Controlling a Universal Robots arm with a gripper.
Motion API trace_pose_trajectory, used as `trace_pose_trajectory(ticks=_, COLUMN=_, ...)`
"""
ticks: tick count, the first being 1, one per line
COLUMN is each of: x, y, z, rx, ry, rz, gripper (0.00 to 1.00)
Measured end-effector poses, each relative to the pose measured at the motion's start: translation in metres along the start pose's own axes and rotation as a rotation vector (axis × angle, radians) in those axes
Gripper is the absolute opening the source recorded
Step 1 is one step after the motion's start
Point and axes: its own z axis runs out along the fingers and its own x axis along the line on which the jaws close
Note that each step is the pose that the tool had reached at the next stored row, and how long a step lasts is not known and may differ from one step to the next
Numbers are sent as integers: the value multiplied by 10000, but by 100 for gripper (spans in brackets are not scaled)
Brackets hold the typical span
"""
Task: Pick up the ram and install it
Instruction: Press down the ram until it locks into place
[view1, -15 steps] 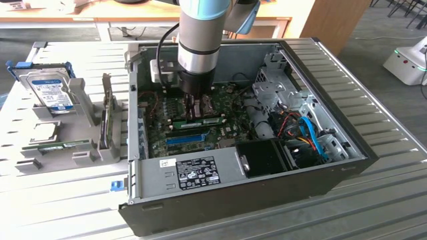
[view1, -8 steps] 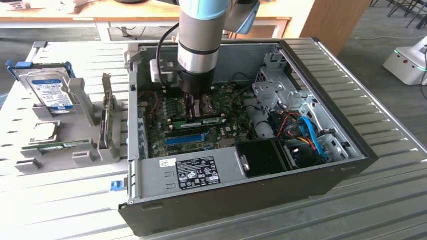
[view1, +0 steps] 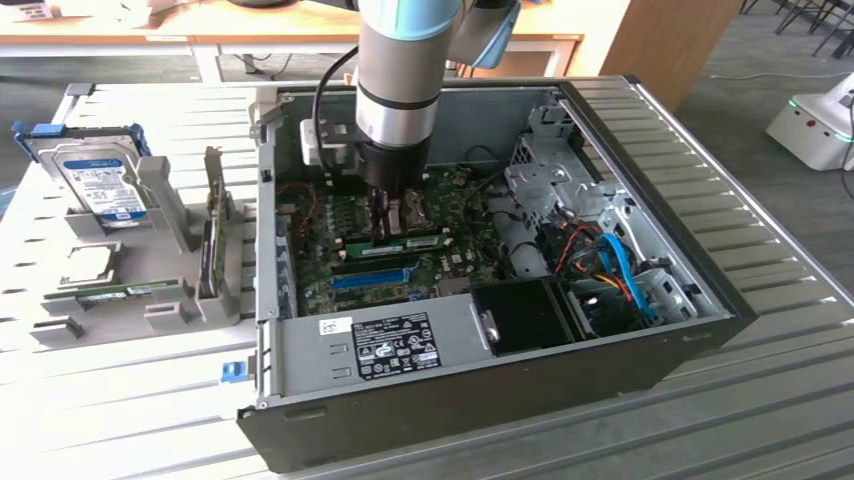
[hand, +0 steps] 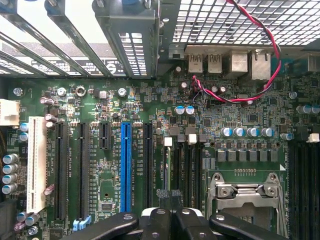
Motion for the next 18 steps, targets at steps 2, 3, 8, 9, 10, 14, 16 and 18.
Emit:
trace_pose_trajectory(ticks=2, x=0, y=0, z=0, rx=0, ry=2, rz=1, gripper=11)
trace_pose_trajectory(ticks=3, x=0, y=0, z=0, rx=0, ry=1, rz=1, gripper=11)
trace_pose_trajectory(ticks=8, x=0, y=0, z=3, rx=0, ry=0, rz=1, gripper=11)
trace_pose_trajectory(ticks=9, x=0, y=0, z=3, rx=0, ry=0, rz=1, gripper=11)
trace_pose_trajectory(ticks=10, x=0, y=0, z=3, rx=0, ry=1, rz=1, gripper=11)
trace_pose_trajectory(ticks=14, x=0, y=0, z=3, rx=0, ry=1, rz=1, gripper=11)
trace_pose_trajectory(ticks=16, x=0, y=0, z=1, rx=1, ry=-1, rz=0, gripper=11)
trace_pose_trajectory(ticks=18, x=-3, y=-1, z=-13, rx=14, ry=-16, rz=-1, gripper=11)
